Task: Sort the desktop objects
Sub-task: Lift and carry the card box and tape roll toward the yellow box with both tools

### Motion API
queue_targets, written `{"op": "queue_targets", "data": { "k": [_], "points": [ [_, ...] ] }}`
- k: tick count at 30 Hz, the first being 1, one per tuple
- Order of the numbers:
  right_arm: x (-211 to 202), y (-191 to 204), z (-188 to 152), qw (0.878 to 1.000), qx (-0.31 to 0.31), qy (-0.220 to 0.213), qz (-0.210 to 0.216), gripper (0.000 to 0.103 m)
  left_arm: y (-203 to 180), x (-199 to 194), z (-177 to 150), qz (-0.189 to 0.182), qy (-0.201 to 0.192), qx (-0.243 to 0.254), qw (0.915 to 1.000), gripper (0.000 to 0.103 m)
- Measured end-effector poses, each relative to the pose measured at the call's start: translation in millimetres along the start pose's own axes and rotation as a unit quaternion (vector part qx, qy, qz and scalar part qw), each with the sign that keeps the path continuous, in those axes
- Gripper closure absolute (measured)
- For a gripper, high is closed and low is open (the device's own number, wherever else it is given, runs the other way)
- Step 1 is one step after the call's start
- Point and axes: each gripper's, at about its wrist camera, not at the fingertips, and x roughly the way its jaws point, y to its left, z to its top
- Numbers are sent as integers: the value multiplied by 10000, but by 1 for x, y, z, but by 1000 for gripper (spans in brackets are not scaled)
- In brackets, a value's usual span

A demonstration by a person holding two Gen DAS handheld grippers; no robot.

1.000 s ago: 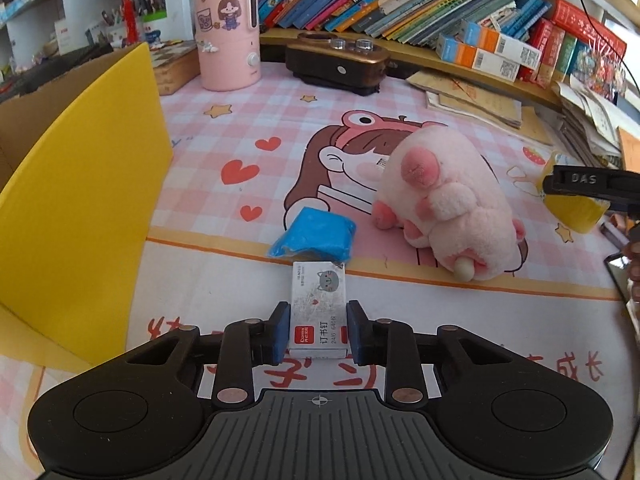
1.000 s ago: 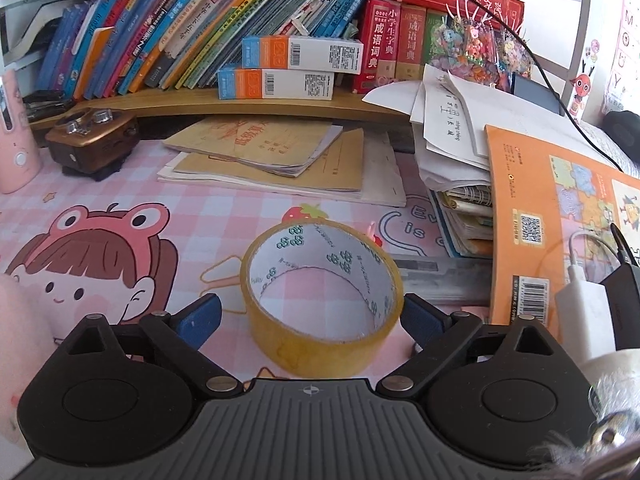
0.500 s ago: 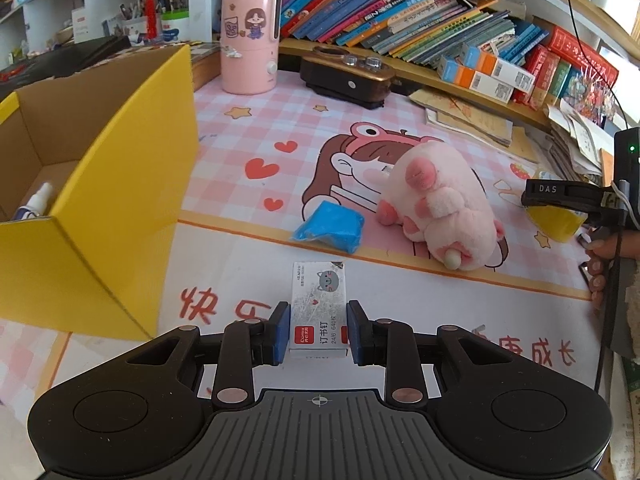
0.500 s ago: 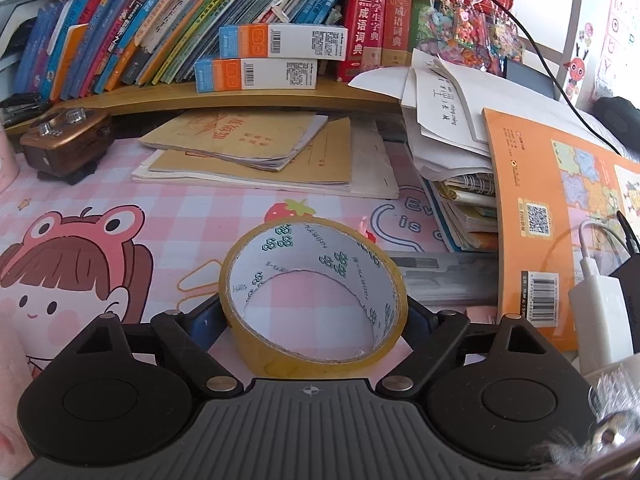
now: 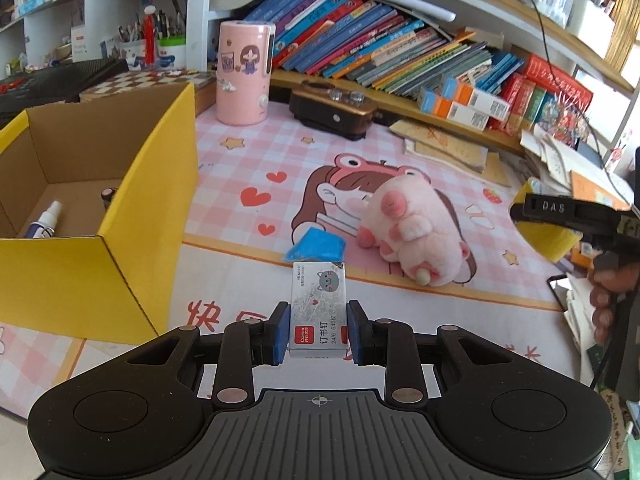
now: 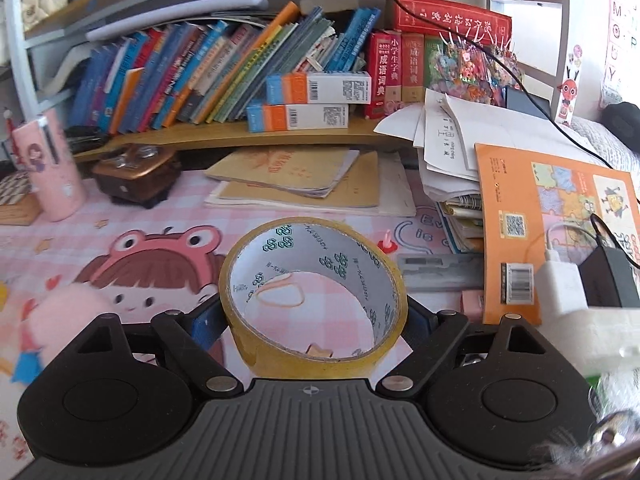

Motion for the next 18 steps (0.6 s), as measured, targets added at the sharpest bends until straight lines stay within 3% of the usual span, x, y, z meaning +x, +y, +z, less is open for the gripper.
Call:
{"op": "queue_targets", "data": {
  "k": [18],
  "points": [
    [-97, 40, -45, 9990, 121, 99, 411, 17, 19, -56, -11, -484, -500, 38, 9976, 75]
  ]
}}
